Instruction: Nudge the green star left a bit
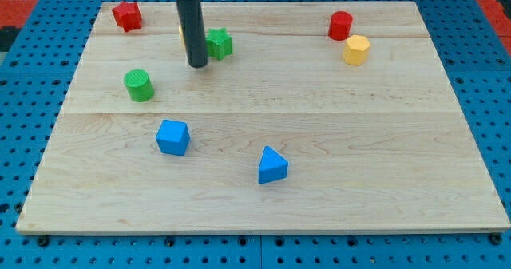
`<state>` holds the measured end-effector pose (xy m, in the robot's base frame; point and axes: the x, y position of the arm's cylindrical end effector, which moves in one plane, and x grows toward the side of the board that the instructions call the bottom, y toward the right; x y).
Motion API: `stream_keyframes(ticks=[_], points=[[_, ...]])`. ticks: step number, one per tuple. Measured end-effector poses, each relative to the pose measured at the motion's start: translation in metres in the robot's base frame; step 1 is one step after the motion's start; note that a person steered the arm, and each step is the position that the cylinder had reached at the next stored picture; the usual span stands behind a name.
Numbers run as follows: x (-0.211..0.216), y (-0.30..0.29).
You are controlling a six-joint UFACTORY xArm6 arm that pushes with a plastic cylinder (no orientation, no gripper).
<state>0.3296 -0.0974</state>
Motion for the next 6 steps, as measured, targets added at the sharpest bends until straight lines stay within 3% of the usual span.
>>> stream_keyframes(ticks=[1,2,4,6], points=[[-0.033,0.050],[-0.071,0.061],[-0.080,0.089],[-0.059,0.124]])
